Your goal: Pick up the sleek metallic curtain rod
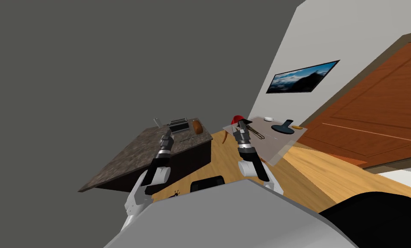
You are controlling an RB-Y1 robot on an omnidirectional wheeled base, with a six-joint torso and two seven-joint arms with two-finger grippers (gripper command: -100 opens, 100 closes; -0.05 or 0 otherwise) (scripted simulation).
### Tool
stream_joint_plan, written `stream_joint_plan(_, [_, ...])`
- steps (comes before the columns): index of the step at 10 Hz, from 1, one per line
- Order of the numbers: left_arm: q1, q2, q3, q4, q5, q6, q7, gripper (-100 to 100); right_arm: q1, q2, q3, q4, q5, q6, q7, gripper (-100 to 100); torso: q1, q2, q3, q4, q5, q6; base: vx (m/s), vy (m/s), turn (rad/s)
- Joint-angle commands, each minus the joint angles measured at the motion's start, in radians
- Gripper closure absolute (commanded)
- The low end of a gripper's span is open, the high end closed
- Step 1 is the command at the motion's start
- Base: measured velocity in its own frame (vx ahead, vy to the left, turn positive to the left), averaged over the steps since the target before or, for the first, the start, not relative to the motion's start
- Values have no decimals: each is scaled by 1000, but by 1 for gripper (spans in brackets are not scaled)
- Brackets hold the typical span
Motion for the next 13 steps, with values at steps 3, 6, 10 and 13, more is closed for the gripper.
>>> stream_joint_plan(3, [-60, 38, 16, 56, 11, 90, 14, -100, 0, 0, 0, 0, 0, 0, 0, 0, 0, -1, 0, 0, 0, 0, -39, -28, -39])
stream_joint_plan(6, [-139, 80, 32, 127, 23, 182, 28, -100, 0, 0, 0, 0, 0, 0, 0, 0, 0, -1, 0, 0, 0, 0, -38, -30, -47])
stream_joint_plan(10, [-221, 123, 46, 206, 39, 280, 43, -100, 0, 0, 0, 0, 0, 0, 0, 0, 0, -1, -1, 0, 0, 0, -29, -34, -39])
stream_joint_plan(13, [-263, 143, 53, 249, 47, 350, 50, -100, 0, 0, 0, 0, 0, 0, 0, 0, -1, -1, -1, 0, 0, 0, -27, -39, -33])
